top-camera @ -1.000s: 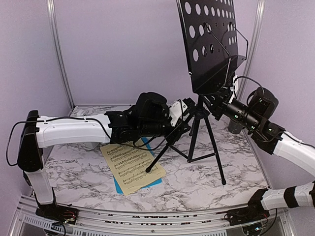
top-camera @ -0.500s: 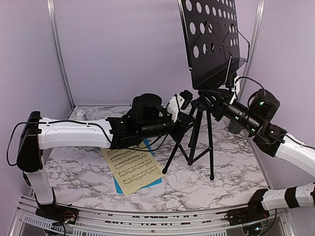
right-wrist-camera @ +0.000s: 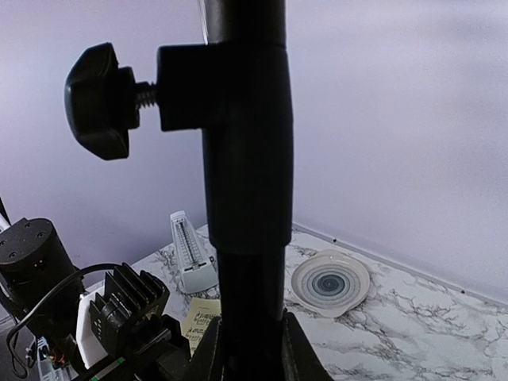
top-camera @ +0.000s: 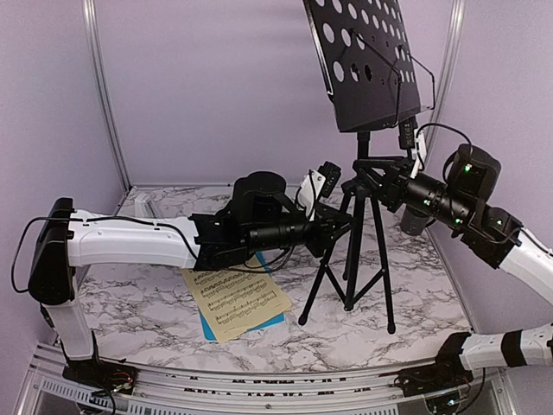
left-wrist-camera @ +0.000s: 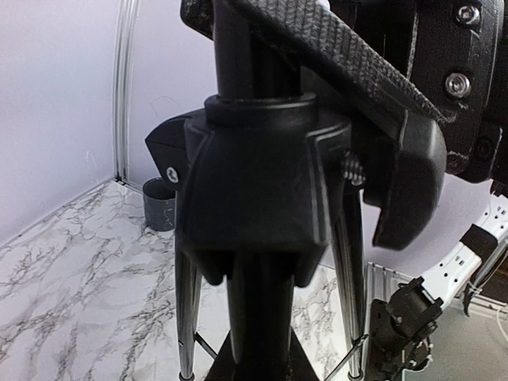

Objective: Pack up the instrument practice props
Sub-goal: Place the music stand at the center of the board.

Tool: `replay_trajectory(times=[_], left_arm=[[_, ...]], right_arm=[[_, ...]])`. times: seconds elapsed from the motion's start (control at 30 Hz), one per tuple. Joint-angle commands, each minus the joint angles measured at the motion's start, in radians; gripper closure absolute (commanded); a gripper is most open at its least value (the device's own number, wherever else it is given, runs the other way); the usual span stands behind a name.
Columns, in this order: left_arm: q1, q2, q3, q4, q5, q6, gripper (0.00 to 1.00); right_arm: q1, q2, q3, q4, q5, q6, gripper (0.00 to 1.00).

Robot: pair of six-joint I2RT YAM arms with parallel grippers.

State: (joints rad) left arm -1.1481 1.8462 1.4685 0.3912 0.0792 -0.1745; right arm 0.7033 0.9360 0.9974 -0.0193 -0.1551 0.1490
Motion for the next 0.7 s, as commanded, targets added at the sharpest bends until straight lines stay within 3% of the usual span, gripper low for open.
replay_trajectory(times=[0.0,0.37,0.53,0.67], left_arm=[[0.018,-0.080,0.053,0.204,-0.027,-0.168,1.00],[0.021,-0.149,0.080,0.025,0.012,-0.393,1.00],[0.050,-0.178,0.133,-0.130,0.076,-0.461,1.00],[0.082,-0.201,0.116,-0.155,0.137,-0.543,1.00]], right_arm=[[0.005,-0.034,0.146,-0.125,0.042,0.093,1.00],[0.005,0.010,0.334,-0.419,0.093,0.237,1.00],[0.005,0.035,0.370,-0.442,0.125,0.282,1.00],[0.005,0.068,0.400,-0.468,0.170,0.337,1.00]])
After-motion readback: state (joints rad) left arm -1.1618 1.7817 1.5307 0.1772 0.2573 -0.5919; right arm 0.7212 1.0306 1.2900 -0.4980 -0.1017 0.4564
